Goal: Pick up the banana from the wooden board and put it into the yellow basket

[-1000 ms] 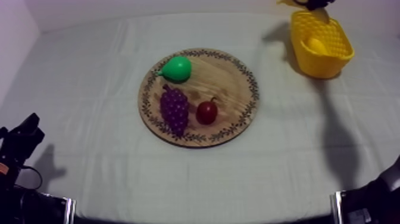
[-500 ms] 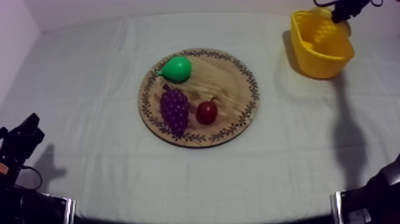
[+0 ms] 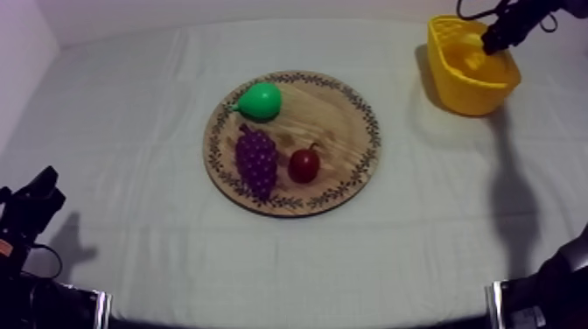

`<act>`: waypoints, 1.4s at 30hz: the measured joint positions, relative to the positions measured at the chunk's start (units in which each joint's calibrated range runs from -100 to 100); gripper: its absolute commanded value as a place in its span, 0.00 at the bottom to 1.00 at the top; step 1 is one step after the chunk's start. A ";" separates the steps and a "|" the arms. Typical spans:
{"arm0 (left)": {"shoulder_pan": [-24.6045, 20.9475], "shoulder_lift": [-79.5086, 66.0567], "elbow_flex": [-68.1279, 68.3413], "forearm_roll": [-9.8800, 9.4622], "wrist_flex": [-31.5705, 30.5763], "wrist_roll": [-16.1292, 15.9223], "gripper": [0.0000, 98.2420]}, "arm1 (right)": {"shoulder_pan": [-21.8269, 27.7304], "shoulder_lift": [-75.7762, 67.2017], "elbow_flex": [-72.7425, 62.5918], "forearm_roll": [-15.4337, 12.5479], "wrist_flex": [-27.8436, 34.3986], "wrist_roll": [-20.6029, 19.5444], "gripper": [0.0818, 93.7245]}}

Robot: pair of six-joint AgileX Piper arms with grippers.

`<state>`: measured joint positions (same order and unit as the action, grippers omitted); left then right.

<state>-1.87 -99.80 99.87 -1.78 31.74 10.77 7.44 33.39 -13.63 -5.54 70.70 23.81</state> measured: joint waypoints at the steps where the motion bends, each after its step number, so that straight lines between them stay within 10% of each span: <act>1: 0.00 0.00 0.00 0.00 0.00 0.00 0.00 | 0.00 0.15 0.29 0.00 -0.63 -0.29 0.36; 9: 0.00 0.00 0.00 0.00 0.00 0.00 0.00 | -0.28 0.27 0.43 0.95 -3.67 -3.56 0.39; 17: 0.00 0.00 0.00 0.00 -0.08 0.00 0.00 | 0.65 -2.95 1.37 0.70 -6.82 -5.80 0.03; 42: 0.00 0.00 0.00 0.00 -0.08 0.00 0.00 | -3.61 -46.47 51.22 -6.54 -31.51 -5.14 0.01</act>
<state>-1.87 -99.80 99.87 -1.78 31.66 10.77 3.83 -13.08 37.59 -12.08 39.19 18.67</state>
